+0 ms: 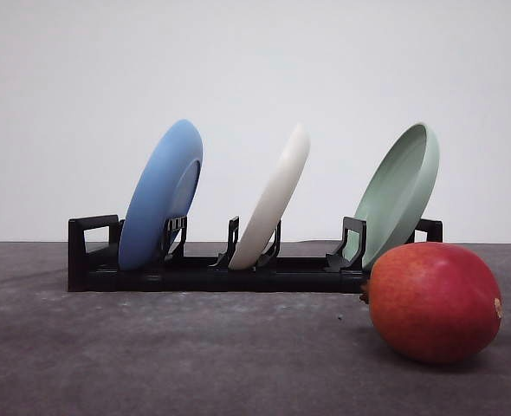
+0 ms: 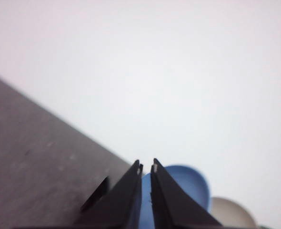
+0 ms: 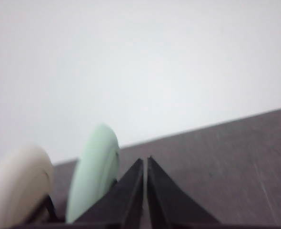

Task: Place pomegranate in white plate

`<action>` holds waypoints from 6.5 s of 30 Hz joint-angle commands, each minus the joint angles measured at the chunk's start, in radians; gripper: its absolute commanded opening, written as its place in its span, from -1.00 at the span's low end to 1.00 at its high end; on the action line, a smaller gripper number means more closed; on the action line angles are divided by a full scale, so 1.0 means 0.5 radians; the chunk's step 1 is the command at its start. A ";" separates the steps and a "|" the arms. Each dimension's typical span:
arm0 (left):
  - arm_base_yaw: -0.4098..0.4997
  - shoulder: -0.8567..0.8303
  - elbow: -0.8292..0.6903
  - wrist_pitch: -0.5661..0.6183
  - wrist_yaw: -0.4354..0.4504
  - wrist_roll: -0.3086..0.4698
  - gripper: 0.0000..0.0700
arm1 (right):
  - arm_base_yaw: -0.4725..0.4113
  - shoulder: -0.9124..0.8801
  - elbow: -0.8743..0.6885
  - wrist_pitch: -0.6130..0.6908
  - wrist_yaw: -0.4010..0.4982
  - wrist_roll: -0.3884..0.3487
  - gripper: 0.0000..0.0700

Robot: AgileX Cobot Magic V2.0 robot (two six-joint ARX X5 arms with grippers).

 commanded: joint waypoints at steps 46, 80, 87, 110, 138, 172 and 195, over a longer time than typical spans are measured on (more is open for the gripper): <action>-0.607 1.576 1.769 -1.759 0.414 1.741 -0.90 | 0.513 0.968 1.256 -1.534 -0.475 -0.856 -0.90; -1.379 2.865 1.887 -0.244 0.058 1.485 0.21 | 0.514 0.967 1.256 -1.444 -0.474 -0.849 0.08; -1.408 3.271 2.175 -0.246 -0.011 1.480 0.21 | 0.514 0.967 1.256 -1.445 -0.474 -0.850 0.08; -1.408 3.483 2.452 -0.494 -0.010 1.213 -0.96 | 0.514 0.967 1.256 -1.445 -0.474 -0.849 0.08; -1.439 2.878 2.452 -0.706 0.121 0.861 -0.96 | 0.514 0.967 1.256 -1.445 -0.475 -0.849 0.08; -2.195 2.253 1.280 -0.420 -0.532 1.282 -0.96 | 0.514 0.967 1.256 -1.448 -0.475 -0.848 0.08; -2.493 3.010 1.258 -0.174 -1.077 1.751 -0.97 | 0.514 0.967 1.256 -1.446 -0.475 -0.848 0.08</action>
